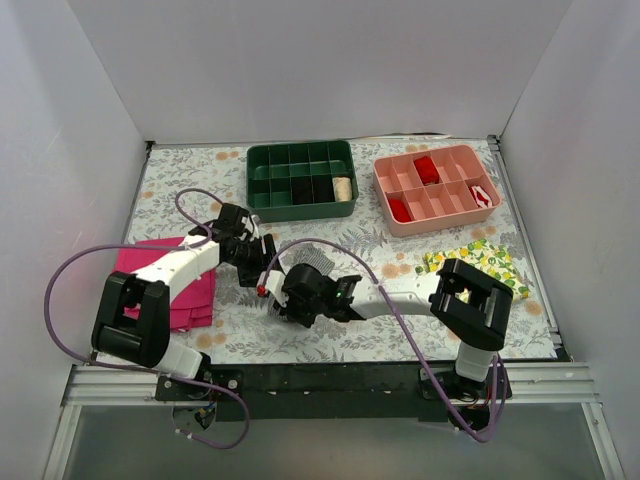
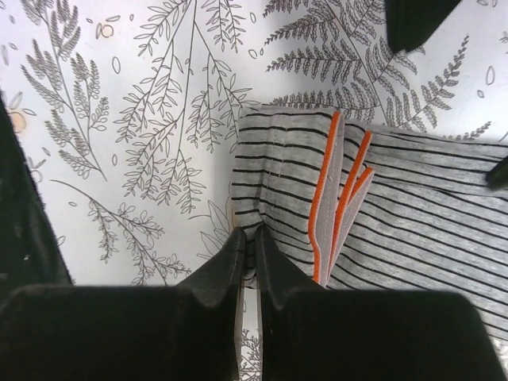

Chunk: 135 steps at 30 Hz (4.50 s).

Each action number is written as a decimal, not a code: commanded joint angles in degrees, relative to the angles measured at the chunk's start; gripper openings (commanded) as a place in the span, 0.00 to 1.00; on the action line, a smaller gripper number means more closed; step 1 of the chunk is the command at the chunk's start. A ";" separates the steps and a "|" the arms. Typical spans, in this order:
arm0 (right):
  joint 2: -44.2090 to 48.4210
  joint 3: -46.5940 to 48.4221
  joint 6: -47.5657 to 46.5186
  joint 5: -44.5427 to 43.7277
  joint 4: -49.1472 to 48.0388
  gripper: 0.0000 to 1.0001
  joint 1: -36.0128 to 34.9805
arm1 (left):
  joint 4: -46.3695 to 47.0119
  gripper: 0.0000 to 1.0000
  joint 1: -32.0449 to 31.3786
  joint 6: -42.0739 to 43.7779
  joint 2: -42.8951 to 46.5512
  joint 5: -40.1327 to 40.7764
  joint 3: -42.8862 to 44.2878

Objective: Roll the underwear
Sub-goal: Roll the underwear to the center of the board.

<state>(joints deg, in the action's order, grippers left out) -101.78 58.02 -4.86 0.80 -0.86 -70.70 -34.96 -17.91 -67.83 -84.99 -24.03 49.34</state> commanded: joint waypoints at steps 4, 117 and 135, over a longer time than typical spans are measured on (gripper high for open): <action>2.37 0.69 7.93 17.56 -0.35 0.01 6.08 | 0.24 0.62 1.39 -3.18 6.68 6.45 0.67; 0.09 -0.19 15.94 17.23 -3.36 0.56 20.60 | 31.01 0.56 -3.53 -17.33 6.24 3.02 -23.50; 1.05 0.17 11.98 9.13 -1.33 0.11 19.02 | 30.57 0.56 -3.53 -16.81 7.73 2.06 -22.45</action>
<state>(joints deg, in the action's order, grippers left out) -102.56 57.78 8.78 11.42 -3.01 -51.66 -0.21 -21.17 -86.74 -77.52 -24.95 26.44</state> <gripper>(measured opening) 0.199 0.556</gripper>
